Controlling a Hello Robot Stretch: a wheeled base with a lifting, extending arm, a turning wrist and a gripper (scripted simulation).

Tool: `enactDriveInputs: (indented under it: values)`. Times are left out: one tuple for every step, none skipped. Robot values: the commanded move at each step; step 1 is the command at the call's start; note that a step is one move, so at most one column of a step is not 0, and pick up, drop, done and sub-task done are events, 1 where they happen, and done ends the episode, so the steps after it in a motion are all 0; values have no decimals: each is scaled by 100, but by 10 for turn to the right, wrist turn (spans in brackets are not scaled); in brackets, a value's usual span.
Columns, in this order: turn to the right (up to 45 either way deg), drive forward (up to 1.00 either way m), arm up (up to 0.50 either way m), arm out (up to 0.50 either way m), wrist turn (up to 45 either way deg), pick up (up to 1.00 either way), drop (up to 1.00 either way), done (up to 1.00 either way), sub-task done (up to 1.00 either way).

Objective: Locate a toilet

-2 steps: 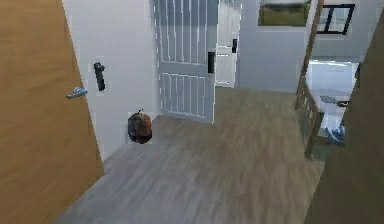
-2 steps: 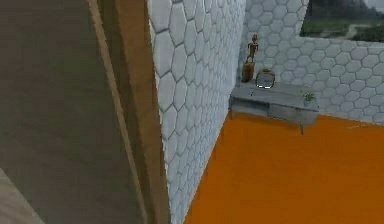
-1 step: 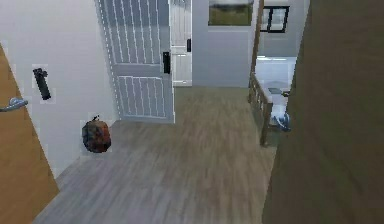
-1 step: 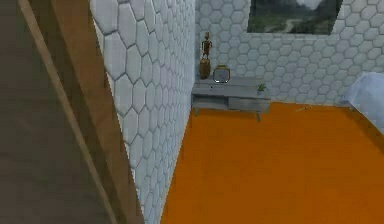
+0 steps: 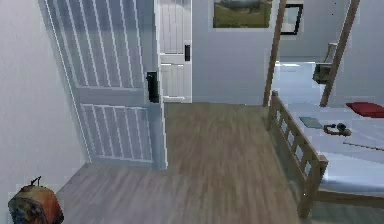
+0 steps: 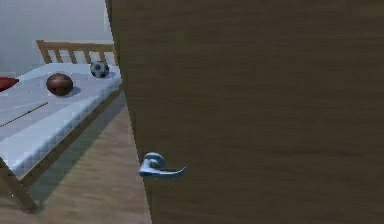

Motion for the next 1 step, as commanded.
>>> enactDriveInputs:
  values:
    - [30,0,0,0,0,0,0,0,0]
